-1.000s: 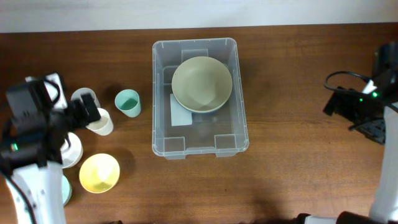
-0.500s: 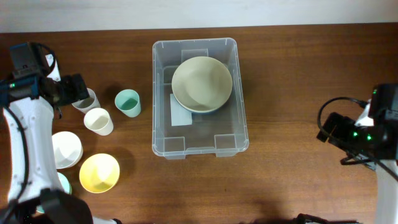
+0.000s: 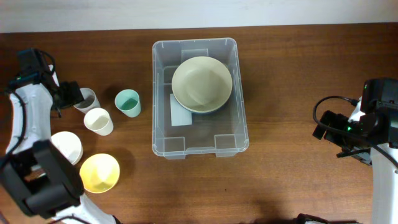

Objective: Pack container
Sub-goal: 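Move the left gripper to the grey cup and grasp it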

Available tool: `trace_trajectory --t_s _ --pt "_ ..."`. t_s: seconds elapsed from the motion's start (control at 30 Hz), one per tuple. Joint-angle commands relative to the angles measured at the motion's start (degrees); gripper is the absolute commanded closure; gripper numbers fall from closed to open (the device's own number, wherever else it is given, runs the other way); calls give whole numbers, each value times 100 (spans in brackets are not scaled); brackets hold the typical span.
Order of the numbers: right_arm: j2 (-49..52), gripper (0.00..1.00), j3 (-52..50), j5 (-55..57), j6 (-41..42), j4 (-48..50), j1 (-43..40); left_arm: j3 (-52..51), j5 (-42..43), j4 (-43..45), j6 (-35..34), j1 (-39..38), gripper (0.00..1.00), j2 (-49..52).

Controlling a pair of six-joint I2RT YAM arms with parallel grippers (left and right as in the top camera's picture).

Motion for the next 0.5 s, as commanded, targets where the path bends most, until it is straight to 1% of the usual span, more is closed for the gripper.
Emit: trace_trajectory --t_s 0.0,0.03,0.07,0.1,0.13,0.23,0.27,0.3,0.33,0.43,0.47 --pt "11 1 -15 -28 -17 20 20 109 393 59 90 7 1 385" --pt "11 1 -15 -26 -17 17 20 109 496 83 90 7 2 461" --pt "11 1 -15 -26 -17 17 20 109 597 114 90 7 7 518" --pt "11 1 -15 -28 -17 15 20 107 752 160 90 7 19 557" --pt "11 1 -15 -28 -17 17 20 107 885 199 90 7 27 601" --pt "11 1 -15 -28 -17 15 20 107 1237 304 87 7 44 713" --pt "11 1 -15 -28 -17 15 20 107 1338 345 85 7 61 763" --pt "11 1 -15 -26 -17 15 20 107 1357 365 63 0 70 793" --pt "11 1 -15 -26 -17 13 20 107 1357 376 66 -4 74 811" --pt "11 1 -15 -28 -17 13 20 107 1355 400 66 -20 75 828" --pt "11 1 -15 -28 -17 15 20 107 1355 400 66 -20 79 828"
